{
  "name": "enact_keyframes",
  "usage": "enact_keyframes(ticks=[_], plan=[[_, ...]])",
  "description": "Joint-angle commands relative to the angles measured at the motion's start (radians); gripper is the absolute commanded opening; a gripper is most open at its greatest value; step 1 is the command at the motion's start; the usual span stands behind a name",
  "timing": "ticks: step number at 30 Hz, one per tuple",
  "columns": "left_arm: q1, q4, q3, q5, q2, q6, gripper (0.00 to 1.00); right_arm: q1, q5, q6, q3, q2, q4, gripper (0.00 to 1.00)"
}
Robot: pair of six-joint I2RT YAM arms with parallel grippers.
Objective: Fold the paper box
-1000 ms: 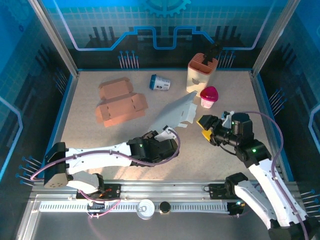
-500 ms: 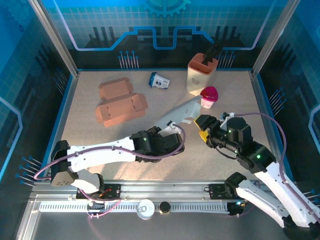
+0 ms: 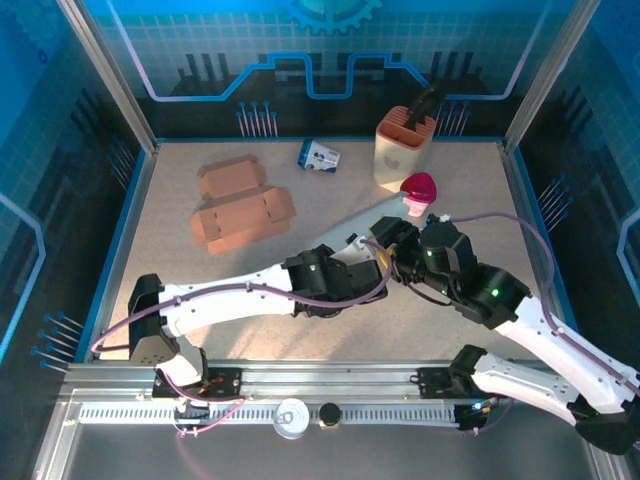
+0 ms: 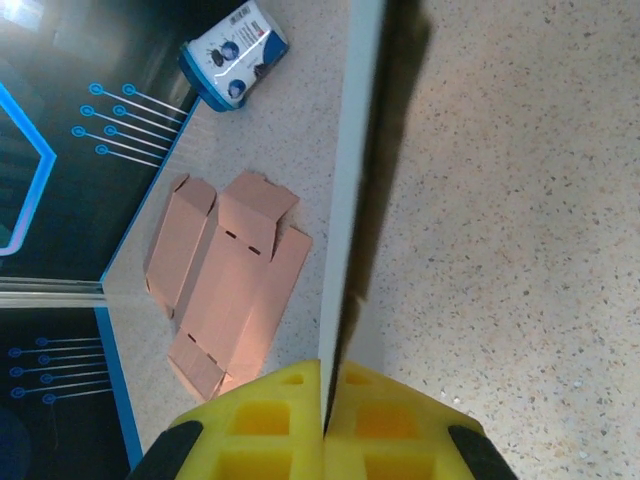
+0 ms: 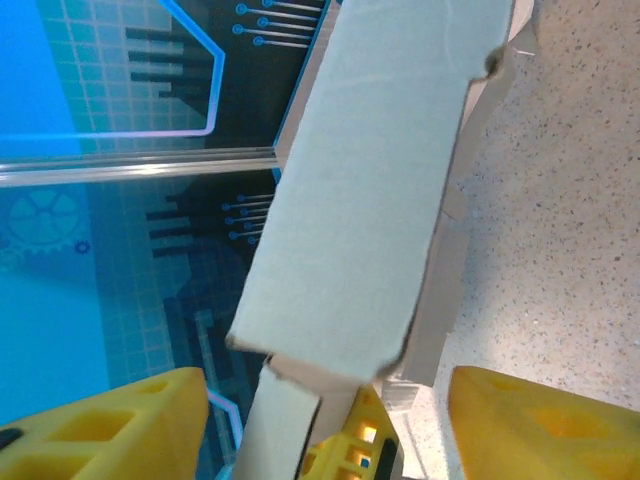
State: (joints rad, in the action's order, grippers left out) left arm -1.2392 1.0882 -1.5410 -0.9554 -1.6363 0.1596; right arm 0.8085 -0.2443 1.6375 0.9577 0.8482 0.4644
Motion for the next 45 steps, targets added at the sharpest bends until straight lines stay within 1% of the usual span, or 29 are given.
enact_keyframes(ticks=[1, 7, 9, 11, 13, 15, 16, 19, 21, 24, 25, 26, 28, 31, 33, 35, 37, 40, 45], plan=[[-0.009, 0.047, -0.044, -0.048, -0.026, 0.013, 0.0, 0.011, -0.083, 0.028, 0.024, 0.003, -0.019, 0.6], [-0.019, 0.062, -0.067, -0.086, -0.056, 0.006, 0.0, 0.01, -0.093, 0.039, 0.032, 0.02, -0.017, 0.45], [-0.022, 0.049, -0.063, -0.096, -0.05, -0.003, 0.0, 0.009, -0.099, 0.042, 0.029, 0.019, -0.016, 0.39], [-0.025, 0.023, -0.047, -0.104, -0.031, -0.018, 0.0, 0.005, -0.105, 0.045, 0.028, 0.014, -0.01, 0.3], [-0.026, -0.02, -0.022, -0.103, -0.002, -0.044, 0.0, -0.005, -0.096, 0.05, 0.025, 0.009, -0.014, 0.18], [-0.028, -0.071, 0.011, -0.095, 0.032, -0.076, 0.05, -0.018, -0.081, 0.053, 0.021, 0.002, -0.018, 0.02], [-0.028, -0.104, 0.03, -0.087, 0.051, -0.096, 0.09, -0.024, -0.073, 0.053, 0.025, -0.001, -0.016, 0.0], [-0.026, -0.213, 0.094, -0.054, 0.12, -0.145, 0.32, -0.048, -0.045, 0.069, 0.03, -0.007, -0.008, 0.0], [-0.023, -0.292, 0.15, -0.016, 0.188, -0.158, 0.45, -0.063, -0.03, 0.094, 0.028, -0.016, -0.005, 0.0], [0.009, -0.439, 0.279, 0.089, 0.342, -0.151, 0.63, -0.109, 0.014, 0.138, 0.022, -0.035, -0.013, 0.0], [0.027, -0.481, 0.325, 0.13, 0.398, -0.141, 0.72, -0.129, 0.033, 0.152, 0.025, -0.04, -0.014, 0.0], [0.044, -0.515, 0.371, 0.162, 0.455, -0.137, 0.78, -0.151, 0.052, 0.166, 0.031, -0.044, -0.006, 0.0], [0.083, -0.559, 0.438, 0.238, 0.54, -0.137, 0.8, -0.191, 0.096, 0.188, 0.039, -0.049, -0.009, 0.0], [0.157, -0.636, 0.54, 0.38, 0.641, -0.161, 0.79, -0.258, 0.177, 0.217, 0.058, -0.042, -0.012, 0.0], [0.186, -0.703, 0.61, 0.41, 0.691, -0.189, 0.79, -0.288, 0.212, 0.235, 0.062, -0.039, -0.018, 0.0], [0.219, -0.78, 0.679, 0.431, 0.735, -0.212, 0.84, -0.309, 0.242, 0.257, 0.062, -0.041, -0.028, 0.0], [0.281, -0.848, 0.737, 0.459, 0.763, -0.214, 0.85, -0.325, 0.256, 0.267, 0.062, -0.049, -0.023, 0.0], [0.388, -0.903, 0.768, 0.534, 0.783, -0.213, 0.84, -0.346, 0.283, 0.273, 0.065, -0.056, -0.014, 0.0], [0.507, -1.017, 0.801, 0.694, 0.762, -0.266, 0.83, -0.361, 0.3, 0.283, 0.06, -0.067, -0.009, 0.0]])
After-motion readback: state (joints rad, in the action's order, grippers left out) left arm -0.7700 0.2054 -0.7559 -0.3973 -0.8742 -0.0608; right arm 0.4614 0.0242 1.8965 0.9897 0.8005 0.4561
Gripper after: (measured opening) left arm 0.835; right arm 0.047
